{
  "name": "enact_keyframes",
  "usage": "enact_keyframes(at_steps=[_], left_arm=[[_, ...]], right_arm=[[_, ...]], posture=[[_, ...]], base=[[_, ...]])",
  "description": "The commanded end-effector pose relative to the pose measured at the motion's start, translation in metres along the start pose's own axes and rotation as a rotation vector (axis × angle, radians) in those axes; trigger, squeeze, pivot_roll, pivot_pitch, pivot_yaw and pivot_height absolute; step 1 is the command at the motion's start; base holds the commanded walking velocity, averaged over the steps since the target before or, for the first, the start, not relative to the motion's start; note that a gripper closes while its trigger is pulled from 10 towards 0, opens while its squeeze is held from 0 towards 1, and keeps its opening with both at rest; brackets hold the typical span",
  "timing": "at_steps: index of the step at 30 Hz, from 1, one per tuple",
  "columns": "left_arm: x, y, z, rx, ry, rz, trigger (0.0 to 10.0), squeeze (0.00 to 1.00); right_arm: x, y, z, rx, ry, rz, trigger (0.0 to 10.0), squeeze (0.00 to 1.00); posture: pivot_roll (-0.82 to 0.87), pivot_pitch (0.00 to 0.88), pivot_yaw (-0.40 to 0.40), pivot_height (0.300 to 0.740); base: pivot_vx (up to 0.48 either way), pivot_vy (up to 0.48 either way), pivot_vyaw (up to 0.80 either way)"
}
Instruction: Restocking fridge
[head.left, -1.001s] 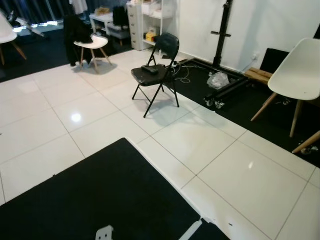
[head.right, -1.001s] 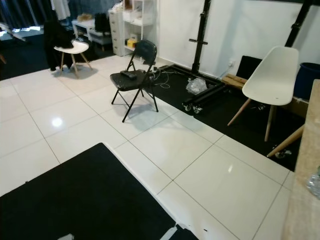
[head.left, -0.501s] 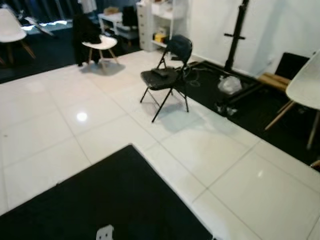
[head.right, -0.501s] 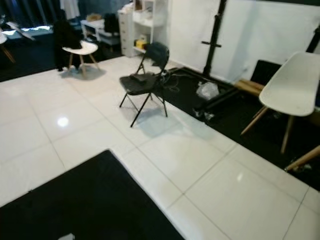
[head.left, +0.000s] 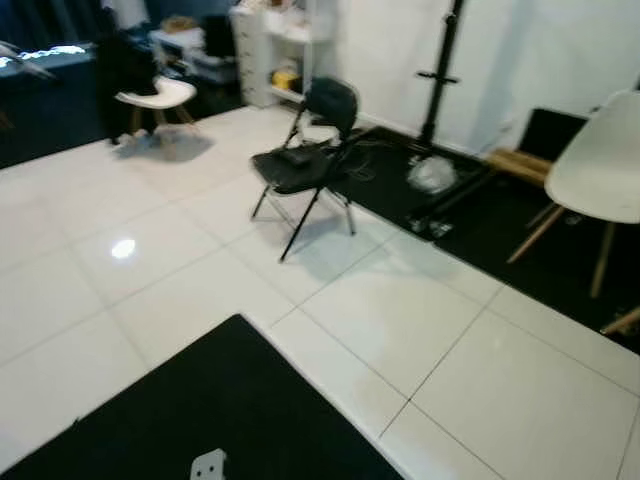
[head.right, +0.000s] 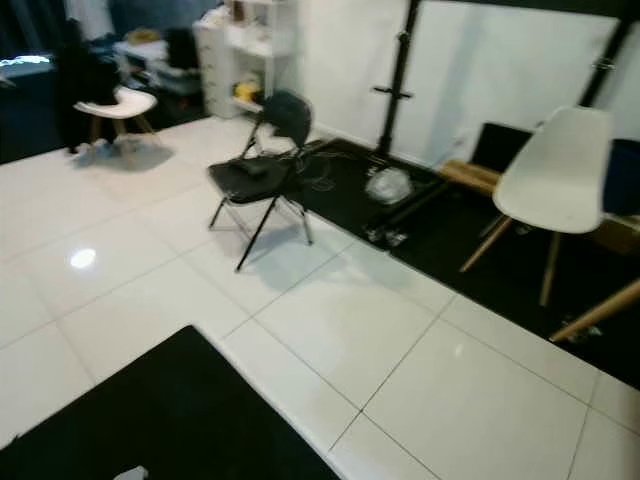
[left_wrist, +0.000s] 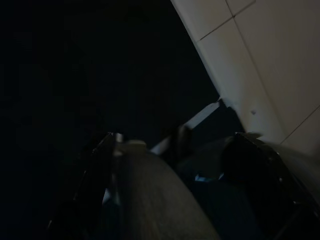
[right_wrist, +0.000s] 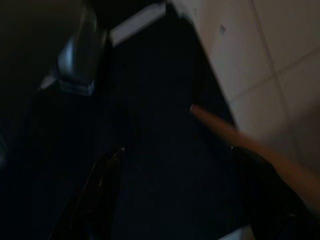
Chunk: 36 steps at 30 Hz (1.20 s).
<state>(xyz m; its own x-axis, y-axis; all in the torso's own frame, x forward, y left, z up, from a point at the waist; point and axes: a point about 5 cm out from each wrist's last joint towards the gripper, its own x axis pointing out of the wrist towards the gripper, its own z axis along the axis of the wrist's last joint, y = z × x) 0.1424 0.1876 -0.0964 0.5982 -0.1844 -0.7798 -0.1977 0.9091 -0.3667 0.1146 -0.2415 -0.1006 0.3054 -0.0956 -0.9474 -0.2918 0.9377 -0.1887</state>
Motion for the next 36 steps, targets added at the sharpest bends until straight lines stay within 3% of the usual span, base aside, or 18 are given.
enact_keyframes(at_steps=[1, 8, 10, 13, 16, 17, 21, 27, 31, 36], left_arm=[[-0.005, 0.010, -0.005, -0.003, 0.019, 0.034, 10.0, 0.00], [-0.005, 0.011, -0.002, -0.083, -0.039, 0.056, 10.0, 0.00], [-0.005, 0.011, -0.002, -0.082, -0.038, 0.051, 10.0, 0.00], [-0.006, 0.010, -0.006, -0.016, -0.007, 0.020, 10.0, 0.00], [-0.013, 0.024, -0.005, 0.064, 0.028, 0.024, 10.0, 0.00], [-0.017, 0.033, -0.005, 0.053, 0.033, 0.059, 10.0, 0.00], [-0.022, 0.043, -0.001, 0.024, 0.021, 0.100, 10.0, 0.00], [-0.010, 0.026, 0.016, 0.007, -0.052, 0.054, 10.0, 0.00], [-0.005, 0.017, 0.019, -0.073, -0.099, 0.063, 10.0, 0.00], [-0.004, 0.013, 0.008, -0.027, -0.038, 0.052, 10.0, 0.00]], right_arm=[[-0.001, -0.007, 0.004, -0.006, -0.008, -0.011, 10.0, 0.00], [-0.001, -0.013, 0.012, -0.026, -0.020, -0.015, 10.0, 0.00], [-0.001, -0.012, 0.013, -0.017, -0.020, -0.015, 10.0, 0.00], [-0.001, -0.012, 0.013, 0.060, -0.022, -0.025, 10.0, 0.00], [0.001, -0.003, 0.018, 0.090, -0.038, -0.029, 10.0, 0.00], [0.002, 0.001, 0.019, 0.096, -0.042, -0.020, 10.0, 0.00], [0.002, 0.008, 0.018, 0.071, -0.036, 0.003, 10.0, 0.00], [0.002, 0.014, 0.007, 0.043, 0.000, 0.032, 10.0, 0.00], [0.000, -0.001, 0.007, -0.025, 0.011, 0.011, 10.0, 0.00], [-0.002, -0.024, 0.031, 0.004, -0.063, -0.052, 10.0, 0.00]], posture=[[-0.12, 0.000, 0.048, 0.740], [-0.07, 0.000, 0.034, 0.740], [-0.07, 0.000, 0.034, 0.740], [-0.05, 0.000, 0.046, 0.740], [-0.07, 0.000, 0.056, 0.740], [-0.07, 0.000, 0.056, 0.740], [-0.07, 0.000, 0.061, 0.740], [-0.07, 0.000, -0.006, 0.740], [-0.09, 0.000, 0.008, 0.740], [-0.11, 0.000, 0.029, 0.740]], base=[[0.341, 0.000, -0.77], [0.341, 0.000, -0.77], [0.341, 0.000, -0.77], [0.336, 0.000, -0.77], [0.334, 0.000, -0.77], [0.337, 0.000, -0.77], [0.337, 0.000, -0.77], [0.332, 0.000, -0.77], [0.334, 0.000, -0.77], [0.332, 0.000, -0.77]])
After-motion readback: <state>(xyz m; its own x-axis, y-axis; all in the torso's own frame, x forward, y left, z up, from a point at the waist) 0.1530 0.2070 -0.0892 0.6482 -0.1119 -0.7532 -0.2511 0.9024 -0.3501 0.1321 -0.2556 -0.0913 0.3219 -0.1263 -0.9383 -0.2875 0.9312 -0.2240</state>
